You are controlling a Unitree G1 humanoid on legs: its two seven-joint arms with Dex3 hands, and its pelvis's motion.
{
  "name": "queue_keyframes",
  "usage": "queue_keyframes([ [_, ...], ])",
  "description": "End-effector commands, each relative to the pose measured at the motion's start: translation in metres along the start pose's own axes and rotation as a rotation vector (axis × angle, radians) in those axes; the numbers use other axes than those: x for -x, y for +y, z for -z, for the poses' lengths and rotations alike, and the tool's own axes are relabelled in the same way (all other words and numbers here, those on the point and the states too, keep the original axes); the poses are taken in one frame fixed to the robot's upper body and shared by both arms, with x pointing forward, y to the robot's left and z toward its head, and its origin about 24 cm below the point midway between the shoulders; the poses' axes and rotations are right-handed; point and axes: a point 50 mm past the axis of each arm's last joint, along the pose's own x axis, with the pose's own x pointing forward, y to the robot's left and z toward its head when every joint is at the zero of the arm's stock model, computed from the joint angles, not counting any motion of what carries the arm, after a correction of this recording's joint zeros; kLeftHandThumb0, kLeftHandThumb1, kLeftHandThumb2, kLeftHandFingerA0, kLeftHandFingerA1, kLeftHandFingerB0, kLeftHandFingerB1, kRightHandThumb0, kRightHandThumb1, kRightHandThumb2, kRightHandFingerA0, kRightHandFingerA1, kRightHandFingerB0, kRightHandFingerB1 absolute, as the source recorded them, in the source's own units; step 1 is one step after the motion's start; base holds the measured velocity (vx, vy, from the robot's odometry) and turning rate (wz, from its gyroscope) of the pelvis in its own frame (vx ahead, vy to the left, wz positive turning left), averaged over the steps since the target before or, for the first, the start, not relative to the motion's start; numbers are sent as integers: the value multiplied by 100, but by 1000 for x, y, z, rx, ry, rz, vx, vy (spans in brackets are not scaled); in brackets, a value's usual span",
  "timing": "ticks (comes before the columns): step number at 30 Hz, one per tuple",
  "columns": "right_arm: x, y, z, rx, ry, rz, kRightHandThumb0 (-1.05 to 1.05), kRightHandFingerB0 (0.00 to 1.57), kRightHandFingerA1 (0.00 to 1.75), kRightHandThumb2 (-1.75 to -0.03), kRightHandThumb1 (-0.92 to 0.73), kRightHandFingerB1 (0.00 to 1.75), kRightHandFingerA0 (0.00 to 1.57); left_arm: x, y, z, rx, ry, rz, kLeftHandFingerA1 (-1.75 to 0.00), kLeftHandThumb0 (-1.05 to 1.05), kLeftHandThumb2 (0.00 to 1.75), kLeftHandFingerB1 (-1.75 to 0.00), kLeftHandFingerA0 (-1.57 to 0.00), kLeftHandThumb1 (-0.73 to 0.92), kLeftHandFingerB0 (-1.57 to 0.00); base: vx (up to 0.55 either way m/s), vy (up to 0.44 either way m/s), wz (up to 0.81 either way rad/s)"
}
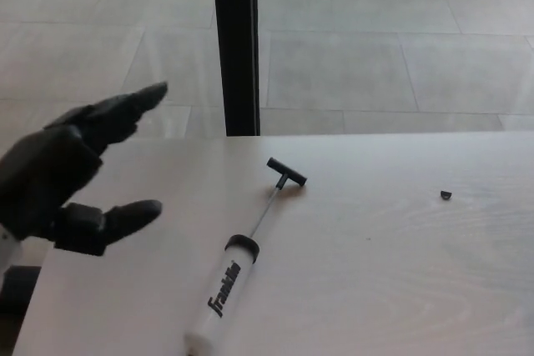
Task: The robot uses its left hand to lift the air pump kept on the middle of the desk and use the right hand to pull out the handle
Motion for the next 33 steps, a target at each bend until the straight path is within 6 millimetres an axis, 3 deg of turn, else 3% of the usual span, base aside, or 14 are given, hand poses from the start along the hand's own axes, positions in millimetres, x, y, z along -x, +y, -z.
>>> queue_keyframes([
  [1,38,-105,25,143,78,206,-38,0,55,-105,-45,49,6,114,87,64,384,259,-330,-13,-86,66,-24,0,82,0,0,0,0],
  [2,46,-119,29,143,83,241,-72,20,49,-62,-76,29,13,135,86,74,418,315,-400,-21,-90,103,-18,-1,65,-9,0,0,0],
  [3,57,-142,32,182,123,299,-85,10,49,-102,-62,47,3,166,81,91,432,435,-483,-37,-83,102,-29,-3,63,-3,0,0,0],
  [5,67,-160,34,200,172,356,-81,17,56,-63,-77,37,3,194,76,103,459,532,-525,-37,-76,101,-28,0,62,-6,0,0,0],
  [10,120,-215,50,175,306,592,-77,13,57,-92,-57,44,10,310,49,139,561,952,-723,-36,-70,63,-27,-9,77,-15,0,0,0],
  [11,130,-220,54,171,341,621,-39,0,57,-102,-39,49,8,327,43,144,589,1008,-789,-53,-37,104,-48,-4,46,0,0,0,0],
  [12,144,-226,58,184,392,659,-38,0,56,-104,-44,49,7,348,35,150,617,1079,-847,-37,-70,63,-29,-8,74,-16,0,0,0],
  [13,153,-229,62,160,405,711,-75,13,56,-93,-59,46,9,364,27,154,617,1129,-884,-54,-38,105,-49,-4,47,0,0,0,0],
  [15,175,-232,75,87,460,829,-72,21,58,-64,-80,36,17,396,5,158,714,1267,-988,-45,-74,92,-44,-4,56,-9,0,0,0],
  [17,184,-230,83,39,485,895,-71,22,55,-65,-82,36,22,409,-7,157,777,1319,-1073,-44,-67,62,-34,-19,73,-28,0,0,0],
  [23,202,-206,117,-206,567,1138,-68,29,76,-63,-76,49,43,439,-50,138,888,1478,-1178,-60,-40,64,-46,-13,85,-16,0,0,0],
  [27,202,-183,135,-383,607,1144,-66,16,55,-94,-66,47,20,457,-82,129,965,1644,-1226,-50,-47,63,-40,-26,78,-26,0,0,0],
  [30,203,-162,146,-485,649,1163,-58,21,53,-64,-86,36,24,466,-97,121,982,1724,-1158,-58,-51,92,-53,-23,57,-27,0,0,0],
  [33,207,-150,151,-470,670,1142,-54,17,50,-67,-90,37,18,466,-97,114,940,1732,-1107,-57,-44,62,-45,-25,78,-28,0,0,0],
])
